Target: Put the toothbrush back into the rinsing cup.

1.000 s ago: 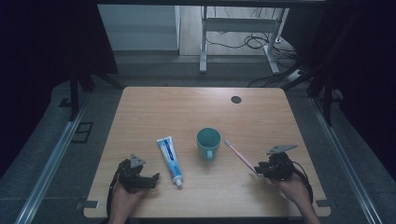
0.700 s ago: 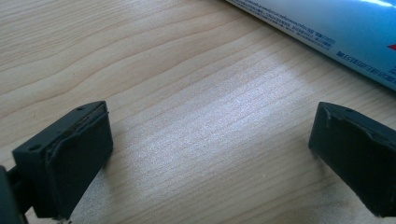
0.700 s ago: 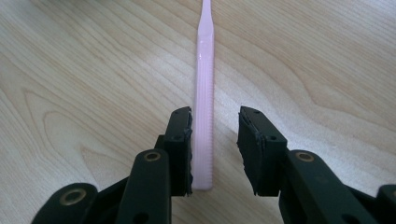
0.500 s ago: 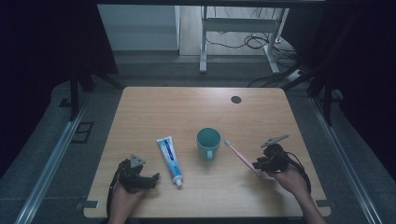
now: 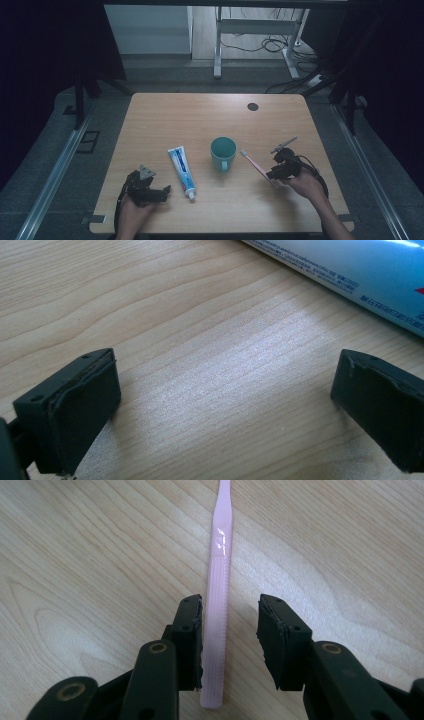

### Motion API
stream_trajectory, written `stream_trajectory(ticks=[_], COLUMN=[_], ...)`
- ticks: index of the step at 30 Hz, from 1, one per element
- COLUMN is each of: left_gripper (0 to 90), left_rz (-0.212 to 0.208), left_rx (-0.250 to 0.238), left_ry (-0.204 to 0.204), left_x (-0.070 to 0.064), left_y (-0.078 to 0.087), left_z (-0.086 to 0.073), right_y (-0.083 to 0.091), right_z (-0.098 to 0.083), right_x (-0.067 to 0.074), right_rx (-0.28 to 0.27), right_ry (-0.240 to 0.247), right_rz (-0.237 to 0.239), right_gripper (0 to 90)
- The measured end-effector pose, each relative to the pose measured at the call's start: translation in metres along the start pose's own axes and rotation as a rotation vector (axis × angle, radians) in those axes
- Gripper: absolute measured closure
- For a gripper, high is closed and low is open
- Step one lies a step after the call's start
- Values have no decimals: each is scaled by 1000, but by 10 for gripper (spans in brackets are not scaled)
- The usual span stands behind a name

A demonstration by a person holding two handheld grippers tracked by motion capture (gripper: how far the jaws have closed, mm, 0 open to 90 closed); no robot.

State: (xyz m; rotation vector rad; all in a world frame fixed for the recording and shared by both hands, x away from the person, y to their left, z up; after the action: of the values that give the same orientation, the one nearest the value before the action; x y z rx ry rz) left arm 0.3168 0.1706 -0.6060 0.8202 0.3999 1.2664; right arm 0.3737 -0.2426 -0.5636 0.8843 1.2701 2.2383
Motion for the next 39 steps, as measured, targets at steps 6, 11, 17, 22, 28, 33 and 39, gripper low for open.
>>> stream_trajectory(ticks=[6, 11, 17, 22, 28, 33, 39], left_gripper=[0, 0, 0, 0, 0, 0, 0], left_rz=[0, 0, 0, -1, -1, -1, -1], left_rx=[0, 0, 0, 0, 0, 0, 0], left_ry=[0, -1, -1, -1, -1, -1, -1], left_x=[0, 0, 0, 0, 0, 0, 0], left_y=[0, 0, 0, 0, 0, 0, 0], left_z=[0, 0, 0, 0, 0, 0, 0], right_y=[-3, -7, -14, -20, -26, -30, -34], right_z=[12, 20, 27, 31, 38, 41, 43], right_x=[2, 3, 3, 5, 4, 5, 2], right_rx=[56, 112, 179, 226, 287, 308, 338], right_ry=[3, -1, -11, -16, -25, -31, -36], right_rz=[3, 4, 1, 2, -14, -21, -42], right_gripper=[643, 657, 666, 679, 701, 712, 735])
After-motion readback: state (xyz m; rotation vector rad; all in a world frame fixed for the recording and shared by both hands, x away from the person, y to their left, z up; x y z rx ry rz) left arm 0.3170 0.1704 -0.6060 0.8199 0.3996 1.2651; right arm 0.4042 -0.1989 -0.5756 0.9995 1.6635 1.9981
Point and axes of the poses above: each handheld gripper's, and its own axes: y roughly backward along the jaws, z roughly out of its top, x roughly to its left, the point moved 8 cm from there along -y, roughly forward along the jaws, and after that the axes turned 15 degrees about z, right-handed, at the moved point
